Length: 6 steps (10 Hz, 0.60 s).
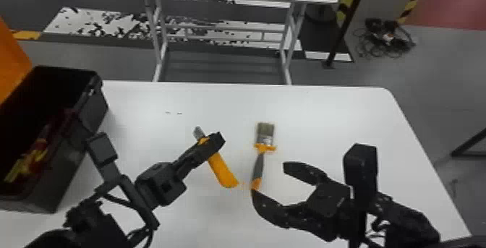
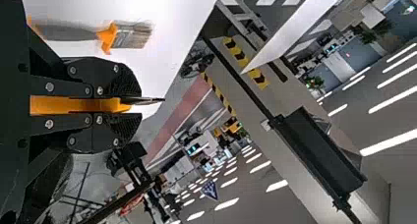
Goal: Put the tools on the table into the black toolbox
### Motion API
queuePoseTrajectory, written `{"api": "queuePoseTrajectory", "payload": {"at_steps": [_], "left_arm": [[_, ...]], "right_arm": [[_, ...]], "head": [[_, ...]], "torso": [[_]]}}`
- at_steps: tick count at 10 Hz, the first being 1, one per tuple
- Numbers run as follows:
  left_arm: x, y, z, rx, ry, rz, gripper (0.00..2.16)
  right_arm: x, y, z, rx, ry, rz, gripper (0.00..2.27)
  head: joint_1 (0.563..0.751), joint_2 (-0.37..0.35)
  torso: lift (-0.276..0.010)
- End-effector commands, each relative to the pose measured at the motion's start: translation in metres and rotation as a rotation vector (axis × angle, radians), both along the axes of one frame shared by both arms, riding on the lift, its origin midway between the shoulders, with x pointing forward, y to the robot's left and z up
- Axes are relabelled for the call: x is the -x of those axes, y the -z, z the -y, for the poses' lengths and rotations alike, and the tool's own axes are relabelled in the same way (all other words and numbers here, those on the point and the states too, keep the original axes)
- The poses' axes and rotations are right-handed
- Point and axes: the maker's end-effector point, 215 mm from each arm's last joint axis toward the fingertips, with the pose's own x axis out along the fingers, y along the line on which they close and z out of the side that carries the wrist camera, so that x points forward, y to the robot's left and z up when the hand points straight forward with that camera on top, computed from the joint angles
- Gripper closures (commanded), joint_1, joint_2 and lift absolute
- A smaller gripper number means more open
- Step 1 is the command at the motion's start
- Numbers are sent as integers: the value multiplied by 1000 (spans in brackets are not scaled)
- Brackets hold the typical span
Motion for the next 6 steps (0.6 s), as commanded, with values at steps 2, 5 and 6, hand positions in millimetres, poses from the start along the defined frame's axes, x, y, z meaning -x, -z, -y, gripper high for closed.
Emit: {"api": "queuePoseTrajectory", "payload": {"at_steps": [2, 5, 6], "left_arm": [[-29, -30, -63, -72, -90, 86, 2132], [-50, -51, -144, -145, -199, 137, 2132], [-56, -58, -170, -165, -241, 152, 2132]], "right_arm": [[-4, 3, 28, -39, 73, -22, 107], [-13, 3, 47, -81, 138, -3, 107], [-16, 4, 52, -99, 166, 7, 110]], "head": [[695, -55], [695, 35], [695, 66]], "torso": [[-75], [-75], [-75]]}}
